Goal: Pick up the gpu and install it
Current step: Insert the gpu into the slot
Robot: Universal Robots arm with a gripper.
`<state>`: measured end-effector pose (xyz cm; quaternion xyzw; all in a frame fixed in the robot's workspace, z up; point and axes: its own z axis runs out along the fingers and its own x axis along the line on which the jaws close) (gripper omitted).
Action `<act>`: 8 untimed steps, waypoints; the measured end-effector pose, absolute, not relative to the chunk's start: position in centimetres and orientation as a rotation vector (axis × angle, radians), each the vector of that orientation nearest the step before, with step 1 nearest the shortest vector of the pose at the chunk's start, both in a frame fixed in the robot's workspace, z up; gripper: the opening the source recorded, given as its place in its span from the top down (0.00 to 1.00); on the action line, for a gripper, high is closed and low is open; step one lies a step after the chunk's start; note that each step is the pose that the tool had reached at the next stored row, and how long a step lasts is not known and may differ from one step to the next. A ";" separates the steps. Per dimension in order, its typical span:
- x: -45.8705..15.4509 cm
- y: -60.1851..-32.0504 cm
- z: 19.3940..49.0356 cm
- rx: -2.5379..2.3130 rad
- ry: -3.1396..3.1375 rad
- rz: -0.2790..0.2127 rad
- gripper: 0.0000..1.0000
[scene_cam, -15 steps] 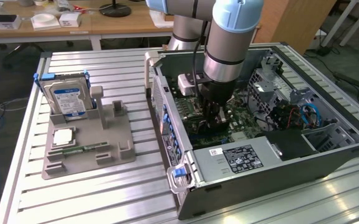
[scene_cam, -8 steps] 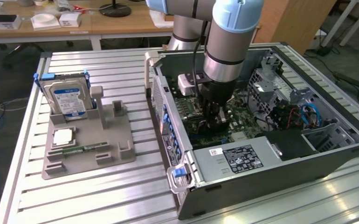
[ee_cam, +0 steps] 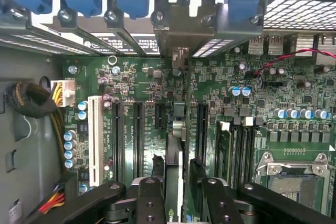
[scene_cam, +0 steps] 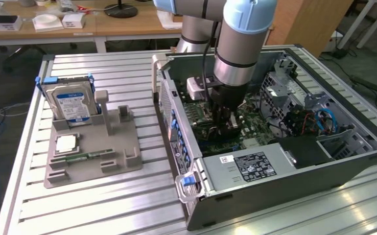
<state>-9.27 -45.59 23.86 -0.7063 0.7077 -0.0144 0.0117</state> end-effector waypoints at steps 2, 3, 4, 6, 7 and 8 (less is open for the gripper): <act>-9.3 -45.6 24.1 -2.202 2.206 -0.046 0.66; -9.3 -45.6 24.2 -2.202 2.205 -0.047 0.66; -9.3 -45.6 24.3 -2.202 2.205 -0.048 0.66; -9.3 -45.6 24.6 -2.201 2.204 -0.049 0.66; -9.3 -45.6 24.7 -2.201 2.204 -0.050 0.66; -9.3 -45.6 24.8 -2.200 2.203 -0.051 0.66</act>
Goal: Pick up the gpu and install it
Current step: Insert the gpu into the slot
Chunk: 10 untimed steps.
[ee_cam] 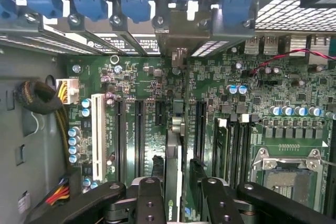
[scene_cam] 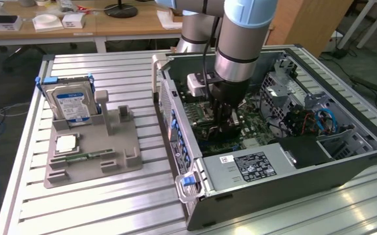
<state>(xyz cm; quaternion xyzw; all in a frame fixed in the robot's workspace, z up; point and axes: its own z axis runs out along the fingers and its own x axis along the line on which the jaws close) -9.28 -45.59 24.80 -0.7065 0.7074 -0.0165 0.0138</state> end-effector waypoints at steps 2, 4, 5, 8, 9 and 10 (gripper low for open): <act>-9.3 -45.6 25.0 -2.199 2.202 -0.054 0.66; -9.3 -45.6 25.3 -2.198 2.201 -0.056 0.66; -9.3 -45.6 25.5 -2.198 2.200 -0.057 0.66; -9.3 -45.6 26.0 -2.197 2.198 -0.061 0.66; -9.3 -45.6 26.2 -2.196 2.197 -0.062 0.66; -9.3 -45.6 26.4 -2.196 2.196 -0.063 0.66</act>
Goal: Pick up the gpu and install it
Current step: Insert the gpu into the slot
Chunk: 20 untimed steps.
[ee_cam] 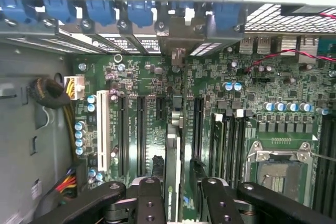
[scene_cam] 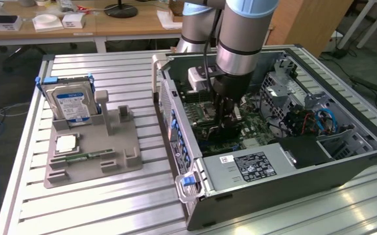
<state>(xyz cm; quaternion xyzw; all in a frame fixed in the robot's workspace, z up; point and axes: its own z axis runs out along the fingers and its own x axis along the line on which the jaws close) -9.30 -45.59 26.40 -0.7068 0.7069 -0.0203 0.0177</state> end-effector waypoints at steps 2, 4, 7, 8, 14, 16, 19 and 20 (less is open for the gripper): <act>-9.3 -45.6 26.8 -2.195 2.195 -0.065 0.66; -9.3 -45.6 27.1 -2.194 2.194 -0.067 0.66; -9.3 -45.6 27.4 -2.193 2.193 -0.069 0.68; -9.3 -45.6 27.4 -2.193 2.193 -0.069 0.75; -9.3 -45.6 27.4 -2.193 2.193 -0.069 0.90; -9.3 -45.6 27.4 -2.193 2.193 -0.069 0.90; -9.3 -45.6 27.4 -2.193 2.193 -0.069 0.90; -9.3 -45.6 27.4 -2.193 2.193 -0.069 0.90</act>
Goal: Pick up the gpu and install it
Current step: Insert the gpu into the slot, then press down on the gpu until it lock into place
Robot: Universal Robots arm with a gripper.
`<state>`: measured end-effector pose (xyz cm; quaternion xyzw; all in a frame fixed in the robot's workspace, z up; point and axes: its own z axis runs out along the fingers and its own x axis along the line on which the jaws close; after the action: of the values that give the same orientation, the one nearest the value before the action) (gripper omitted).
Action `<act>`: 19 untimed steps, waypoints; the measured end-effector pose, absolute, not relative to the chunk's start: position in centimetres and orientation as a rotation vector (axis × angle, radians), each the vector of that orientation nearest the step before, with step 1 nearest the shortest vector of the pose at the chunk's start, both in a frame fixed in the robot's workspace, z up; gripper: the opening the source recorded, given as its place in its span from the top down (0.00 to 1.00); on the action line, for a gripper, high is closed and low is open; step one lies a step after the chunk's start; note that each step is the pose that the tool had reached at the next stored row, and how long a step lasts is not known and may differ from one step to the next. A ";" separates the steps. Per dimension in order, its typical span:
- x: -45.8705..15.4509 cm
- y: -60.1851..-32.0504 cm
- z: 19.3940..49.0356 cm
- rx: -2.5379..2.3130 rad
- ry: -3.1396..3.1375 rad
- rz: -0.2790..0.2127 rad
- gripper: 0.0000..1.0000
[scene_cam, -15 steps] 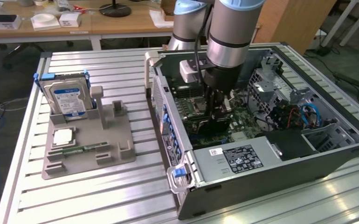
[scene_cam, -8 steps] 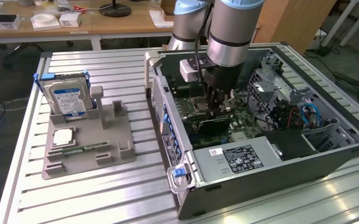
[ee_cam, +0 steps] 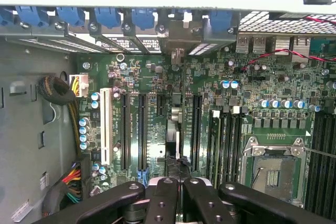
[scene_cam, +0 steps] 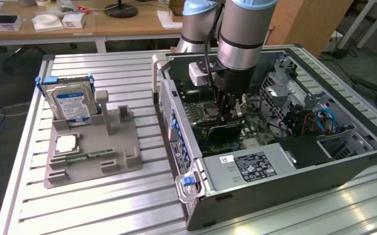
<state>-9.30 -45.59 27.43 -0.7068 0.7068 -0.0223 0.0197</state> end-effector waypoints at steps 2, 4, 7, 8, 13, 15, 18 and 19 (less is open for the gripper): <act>-9.3 -45.6 27.4 -2.193 2.193 -0.069 0.90; -9.3 -45.6 27.4 -2.193 2.193 -0.069 0.90; -9.3 -45.6 27.4 -2.193 2.193 -0.069 0.90; -9.3 -45.6 27.4 -2.193 2.193 -0.069 0.90; -10.2 -45.6 27.4 -2.193 2.193 -0.069 0.90; -10.8 -45.6 27.4 -2.193 2.193 -0.069 0.90; -11.8 -45.6 27.4 -2.193 2.193 -0.069 0.90; -12.2 -45.6 27.4 -2.193 2.193 -0.069 0.90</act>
<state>-12.22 -45.60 27.38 -0.7068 0.7068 -0.0223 0.0197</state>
